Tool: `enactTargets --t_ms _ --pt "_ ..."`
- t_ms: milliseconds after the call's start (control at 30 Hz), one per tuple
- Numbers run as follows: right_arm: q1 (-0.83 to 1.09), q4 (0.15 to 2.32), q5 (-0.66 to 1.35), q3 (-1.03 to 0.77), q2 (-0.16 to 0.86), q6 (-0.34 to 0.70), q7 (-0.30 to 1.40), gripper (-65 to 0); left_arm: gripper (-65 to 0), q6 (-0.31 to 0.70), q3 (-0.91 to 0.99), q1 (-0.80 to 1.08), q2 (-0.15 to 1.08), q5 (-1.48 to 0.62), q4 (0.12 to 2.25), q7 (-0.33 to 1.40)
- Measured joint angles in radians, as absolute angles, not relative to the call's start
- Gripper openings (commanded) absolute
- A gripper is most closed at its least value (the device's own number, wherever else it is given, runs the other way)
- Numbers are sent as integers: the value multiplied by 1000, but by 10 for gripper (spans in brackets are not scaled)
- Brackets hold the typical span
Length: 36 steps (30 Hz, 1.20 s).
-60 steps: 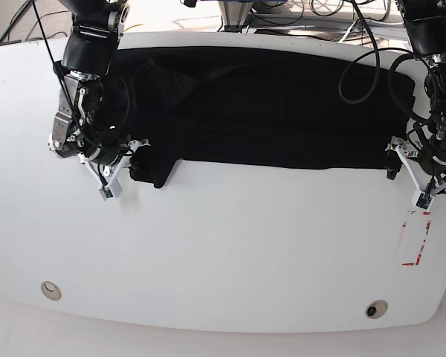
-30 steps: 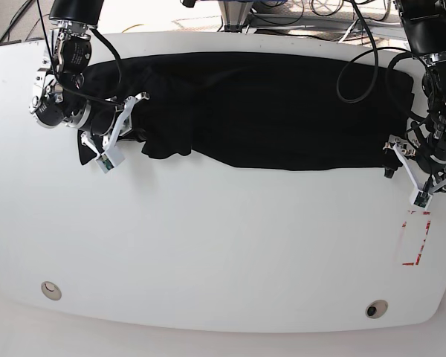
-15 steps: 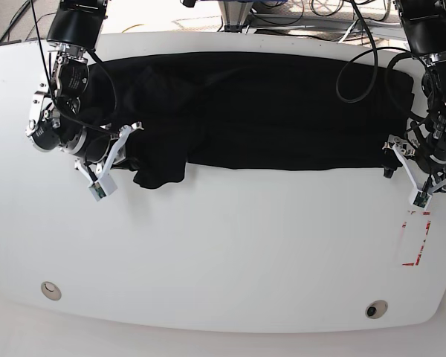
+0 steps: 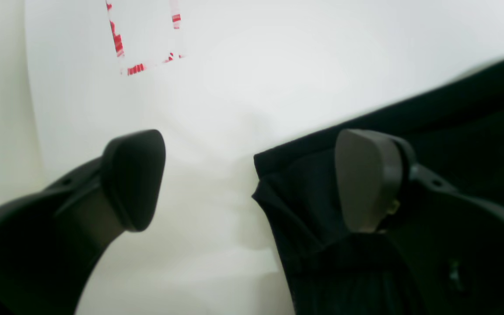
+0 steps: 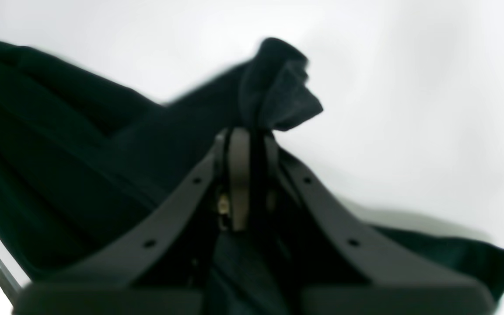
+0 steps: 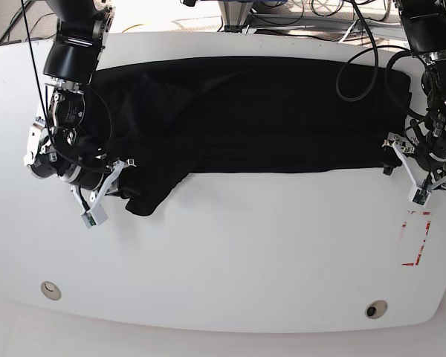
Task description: Layout the t-shirt on the table in an organized manner, then fold the t-shirt properly
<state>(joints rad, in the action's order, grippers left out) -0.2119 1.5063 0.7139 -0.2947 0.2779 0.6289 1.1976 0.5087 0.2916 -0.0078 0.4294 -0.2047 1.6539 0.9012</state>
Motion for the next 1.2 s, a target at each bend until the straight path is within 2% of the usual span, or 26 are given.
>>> enactTargets --t_ms 200,300,500,667,800,1200 --pt "-233 1497 620 -295 274 629 1135 -208 -89 509 292 -6 430 -205 1654 901" --pt "-233 1497 548 -294 272 628 1105 -114 -89 509 292 -6 430 -206 1654 901" --pt "-233 1490 436 -296 260 630 1055 -103 -89 509 292 -6 430 -206 1654 901" --pt "-253 1428 421 -294 247 635 1051 -103 -89 509 292 -6 429 -206 1654 901" --pt "-287 1336 417 -295 249 632 1026 -103 -89 509 292 -6 429 -205 1654 901" --pt "-392 970 407 -294 299 629 797 -103 -89 509 291 -6 427 -208 1654 901"
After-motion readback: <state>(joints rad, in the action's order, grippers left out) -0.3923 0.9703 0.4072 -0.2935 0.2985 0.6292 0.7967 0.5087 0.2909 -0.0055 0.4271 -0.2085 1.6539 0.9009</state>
